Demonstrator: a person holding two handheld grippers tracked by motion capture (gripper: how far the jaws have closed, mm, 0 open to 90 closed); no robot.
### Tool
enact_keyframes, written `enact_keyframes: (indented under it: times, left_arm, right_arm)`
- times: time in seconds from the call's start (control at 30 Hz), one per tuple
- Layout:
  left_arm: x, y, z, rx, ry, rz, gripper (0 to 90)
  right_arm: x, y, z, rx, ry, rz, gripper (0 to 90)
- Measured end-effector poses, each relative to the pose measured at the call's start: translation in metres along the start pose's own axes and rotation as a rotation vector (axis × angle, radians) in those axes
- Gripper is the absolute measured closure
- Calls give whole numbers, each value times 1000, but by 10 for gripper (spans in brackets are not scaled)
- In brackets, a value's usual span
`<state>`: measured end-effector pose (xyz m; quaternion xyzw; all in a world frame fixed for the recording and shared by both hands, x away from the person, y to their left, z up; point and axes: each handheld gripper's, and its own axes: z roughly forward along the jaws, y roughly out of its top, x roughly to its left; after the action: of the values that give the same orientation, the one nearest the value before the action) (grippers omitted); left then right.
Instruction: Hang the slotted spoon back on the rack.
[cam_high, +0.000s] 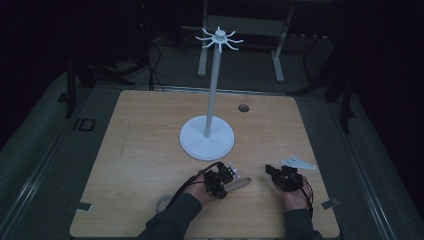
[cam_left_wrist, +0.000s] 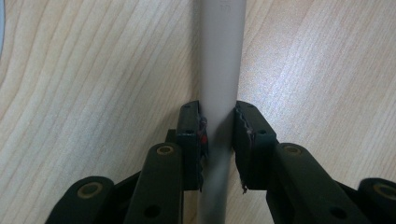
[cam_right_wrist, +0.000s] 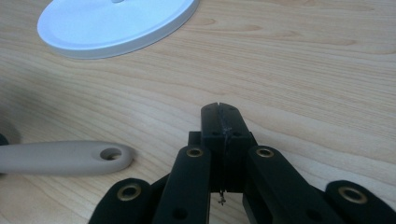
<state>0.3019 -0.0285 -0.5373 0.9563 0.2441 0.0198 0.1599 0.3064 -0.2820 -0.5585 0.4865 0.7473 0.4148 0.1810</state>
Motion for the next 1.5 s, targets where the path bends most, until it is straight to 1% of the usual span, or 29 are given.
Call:
enact_keyframes:
  times: [0.1,0.2,0.3,0.4,0.53,0.6,0.67,0.77,0.9,0.97,1.1,1.2,1.5]
  left_arm:
    - [3,-1,-3,-13,8,-17,738]
    - [5,-3,-10,-41,17,-29,737]
    - [6,-6,-19,-88,37,-45,737]
    - [9,-9,-29,-162,80,-72,737]
    - [14,-13,-42,-262,126,-134,736]
    - [17,-14,-50,-303,151,-151,737]
    - [18,-16,-58,-355,184,-163,737]
    - [18,-18,-65,-421,235,-186,737]
    - [17,-20,-74,-494,279,-209,738]
    - [18,-20,-79,-526,294,-220,738]
    - [20,-21,-88,-575,321,-242,738]
    - [21,-21,-93,-604,332,-255,738]
    - [26,-19,-107,-651,353,-292,738]
  right_arm:
    - [-2,0,-1,-6,-6,7,900]
    - [-4,0,-2,-9,-7,11,900]
    - [-4,0,-2,-11,-8,11,900]
    - [-3,0,-2,-17,-11,6,900]
    - [-4,0,-2,-21,-13,5,900]
    - [-4,0,-3,-22,-14,8,900]
    - [-4,0,-3,-25,-14,9,900]
    - [-4,0,-3,-30,-14,10,900]
    - [-4,0,-4,-35,-16,10,900]
    - [-4,0,-4,-35,-17,10,900]
    - [-4,0,-4,-39,-18,8,900]
    - [-4,0,-4,-39,-18,8,900]
    - [-5,0,-5,-48,-25,11,900]
